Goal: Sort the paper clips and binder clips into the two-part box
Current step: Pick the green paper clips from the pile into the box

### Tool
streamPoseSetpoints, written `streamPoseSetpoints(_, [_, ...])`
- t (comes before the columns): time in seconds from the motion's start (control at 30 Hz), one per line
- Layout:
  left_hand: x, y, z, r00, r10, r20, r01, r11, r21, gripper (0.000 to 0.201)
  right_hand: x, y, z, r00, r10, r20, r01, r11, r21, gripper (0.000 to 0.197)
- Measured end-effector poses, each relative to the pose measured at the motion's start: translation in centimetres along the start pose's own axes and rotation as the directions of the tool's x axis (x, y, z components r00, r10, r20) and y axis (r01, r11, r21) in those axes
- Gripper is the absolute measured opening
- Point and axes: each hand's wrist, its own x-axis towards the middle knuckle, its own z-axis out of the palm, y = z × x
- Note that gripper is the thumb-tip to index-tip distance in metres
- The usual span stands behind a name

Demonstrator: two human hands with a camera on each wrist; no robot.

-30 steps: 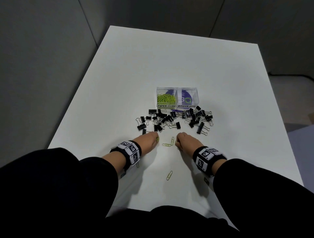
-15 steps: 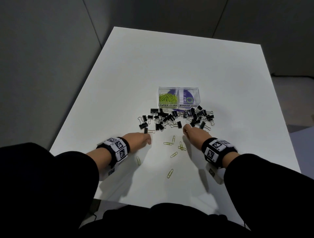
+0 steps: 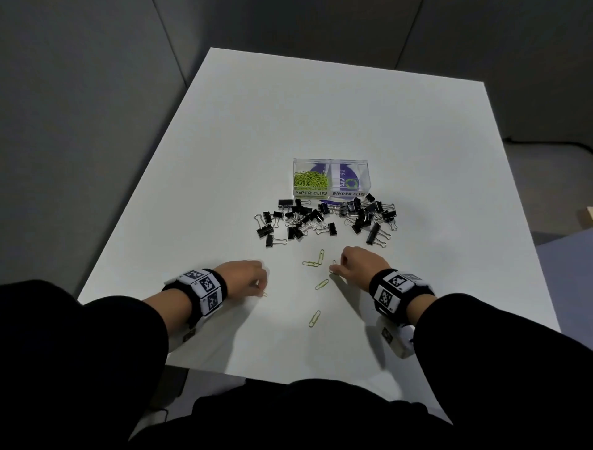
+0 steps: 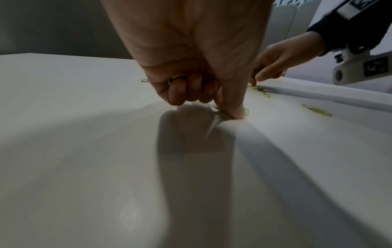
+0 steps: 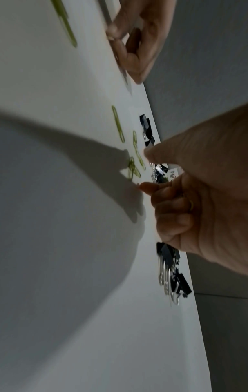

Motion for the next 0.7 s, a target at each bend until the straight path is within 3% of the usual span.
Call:
streamPoseSetpoints(0.13, [1.1,1.4,-0.4,0.997,0.026,-0.070,-0.033,0.995,-0.096,0.007,0.4,-1.1,0.1,1.000,0.016,0.024,-0.016,1.000,-0.016,0.029])
streamPoseSetpoints(0.3, [2.9,3.4,-2.0,0.996,-0.024,-0.090,0.013,0.993,-0.119,0.010,0.5,-1.4,-0.2,0.995,0.013,0.102,-0.010,0.999,-0.038,0.025])
streamPoseSetpoints(0.43, [4.3,4.5,-2.7,0.998,-0.027,-0.051,0.021,0.995,-0.100,0.031,0.5,-1.4,0.0,0.989,-0.023,0.148,0.038,0.995,-0.095,0.025])
streamPoseSetpoints(0.57, [5.5,5.5,-3.2,0.996,0.003,-0.093,-0.009,0.998,-0.069,0.035,0.3,-1.2,0.2,0.982,-0.058,0.178,0.067,0.997,-0.044,0.019])
streamPoseSetpoints(0.7, [6.0,6.3,-3.8,0.990,0.047,-0.135,-0.048,0.999,-0.004,0.021,-0.1,-0.2,0.3,0.990,-0.088,0.115,0.080,0.994,0.072,0.010])
